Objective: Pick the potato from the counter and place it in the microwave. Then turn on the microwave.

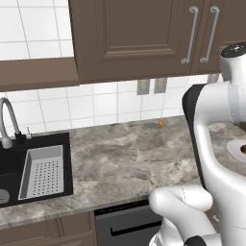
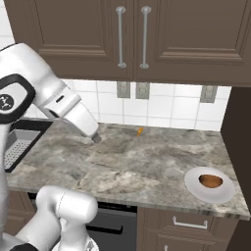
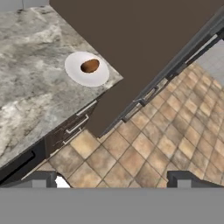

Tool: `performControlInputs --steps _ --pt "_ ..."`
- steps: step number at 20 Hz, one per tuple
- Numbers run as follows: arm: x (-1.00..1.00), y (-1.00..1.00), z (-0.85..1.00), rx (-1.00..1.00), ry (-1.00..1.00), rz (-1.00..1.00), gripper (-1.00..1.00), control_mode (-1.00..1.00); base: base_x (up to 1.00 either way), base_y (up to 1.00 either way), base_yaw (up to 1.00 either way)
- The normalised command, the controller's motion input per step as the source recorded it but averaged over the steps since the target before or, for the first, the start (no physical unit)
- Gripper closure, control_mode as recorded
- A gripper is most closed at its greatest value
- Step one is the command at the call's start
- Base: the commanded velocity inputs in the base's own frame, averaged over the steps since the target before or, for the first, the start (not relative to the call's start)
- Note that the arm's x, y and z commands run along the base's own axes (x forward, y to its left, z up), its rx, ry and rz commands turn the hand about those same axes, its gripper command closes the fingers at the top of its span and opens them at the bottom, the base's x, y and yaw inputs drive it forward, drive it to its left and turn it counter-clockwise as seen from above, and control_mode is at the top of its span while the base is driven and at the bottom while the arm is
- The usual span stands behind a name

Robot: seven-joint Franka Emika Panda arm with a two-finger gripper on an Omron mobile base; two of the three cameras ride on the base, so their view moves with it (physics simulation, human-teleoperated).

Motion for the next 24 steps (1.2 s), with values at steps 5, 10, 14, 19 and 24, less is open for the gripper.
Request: performControlInputs --steps 5,10,14,19,24 --pt "0.05 -0.29 -0.17 0.04 0.0 -0.07 -1.0 -1.0 0.0 0.0 0.0" --pt "0.0 -0.26 -0.27 0.06 0.0 -0.02 -1.0 -1.0 0.0 0.0 0.0" --pt "0.09 -0.22 -0.27 0.05 0.0 -0.05 -1.0 -1.0 0.0 0.0 0.0" --pt "0.2 -0.22 -0.14 0.05 0.0 -0.11 -1.0 -1.0 0.0 0.0 0.0" --pt "0.08 -0.31 -0.02 0.08 0.0 -0.1 -1.0 -1.0 0.0 0.0 0.0"
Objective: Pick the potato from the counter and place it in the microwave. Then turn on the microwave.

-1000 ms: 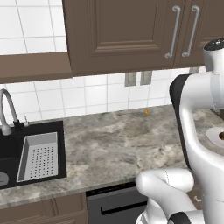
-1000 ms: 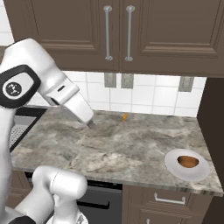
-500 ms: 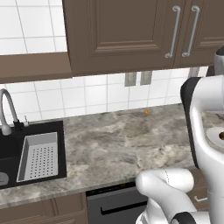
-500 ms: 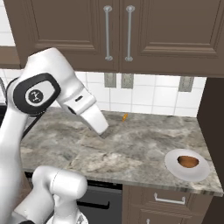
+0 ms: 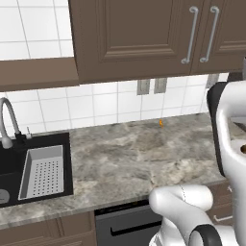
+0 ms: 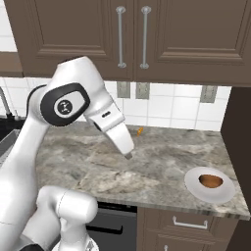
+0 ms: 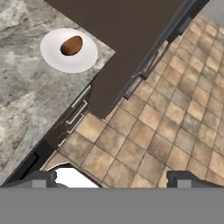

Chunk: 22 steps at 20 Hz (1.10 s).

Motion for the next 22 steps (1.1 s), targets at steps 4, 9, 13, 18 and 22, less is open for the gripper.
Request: performControlInputs --steps 4,9,13,18,22 --pt "0.01 -0.3 -0.1 0.08 0.0 -0.08 -1.0 -1.0 0.0 0.0 0.0" --pt "0.0 -0.23 -0.17 0.07 0.0 -0.08 -1.0 -1.0 0.0 0.0 0.0" --pt "0.0 -0.16 -0.22 0.05 0.0 -0.09 -1.0 -1.0 0.0 0.0 0.0" --pt "0.03 -0.13 -0.23 0.05 0.0 -0.1 -1.0 -1.0 0.0 0.0 0.0" --pt "0.07 -0.15 -0.22 0.03 0.0 -0.1 -1.0 -1.0 0.0 0.0 0.0"
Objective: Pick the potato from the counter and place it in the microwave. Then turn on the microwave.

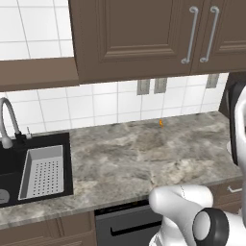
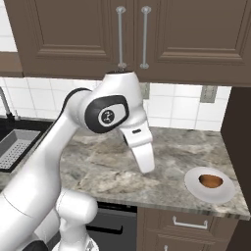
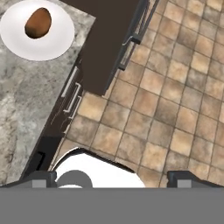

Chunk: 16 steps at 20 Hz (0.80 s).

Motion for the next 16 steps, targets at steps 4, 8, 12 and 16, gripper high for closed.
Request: performControlInputs --steps 4,8,12,16 --pt "0.14 -0.17 -0.19 0.03 0.0 -0.1 -1.0 -1.0 0.0 0.0 0.0" --pt "0.18 -0.23 -0.23 0.02 0.0 -0.07 -1.0 -1.0 0.0 0.0 0.0" --pt "0.2 -0.17 -0.2 0.0 0.0 -0.08 -1.0 -1.0 0.0 0.0 0.0" --pt "0.19 -0.15 -0.26 0.0 0.0 -0.08 -1.0 -1.0 0.0 0.0 0.0"
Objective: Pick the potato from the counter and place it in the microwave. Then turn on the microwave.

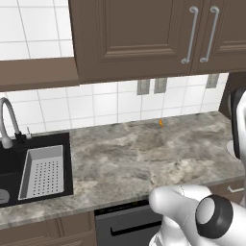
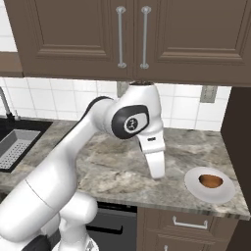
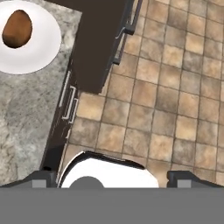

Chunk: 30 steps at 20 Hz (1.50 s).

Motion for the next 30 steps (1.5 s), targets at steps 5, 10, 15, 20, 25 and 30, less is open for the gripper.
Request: performControlInputs --steps 5,10,15,20,25,30 --pt "0.19 -0.14 -0.3 0.0 -0.02 -0.08 -1.0 -1.0 0.0 0.0 0.0" --pt "0.21 -0.16 -0.27 0.0 -0.03 -0.08 -1.0 -1.0 0.0 0.0 0.0" --pt "0.33 -0.17 -0.12 0.0 -0.03 -0.07 -1.0 -1.0 0.0 0.0 0.0" --pt "0.36 -0.16 -0.13 0.0 -0.03 -0.04 -1.0 -1.0 0.0 0.0 0.0" --pt "0.28 -0.23 -0.19 0.0 -0.02 -0.01 -1.0 -1.0 0.0 0.0 0.0" --pt "0.18 -0.29 -0.25 0.0 -0.01 0.0 -1.0 -1.0 0.0 0.0 0.0"
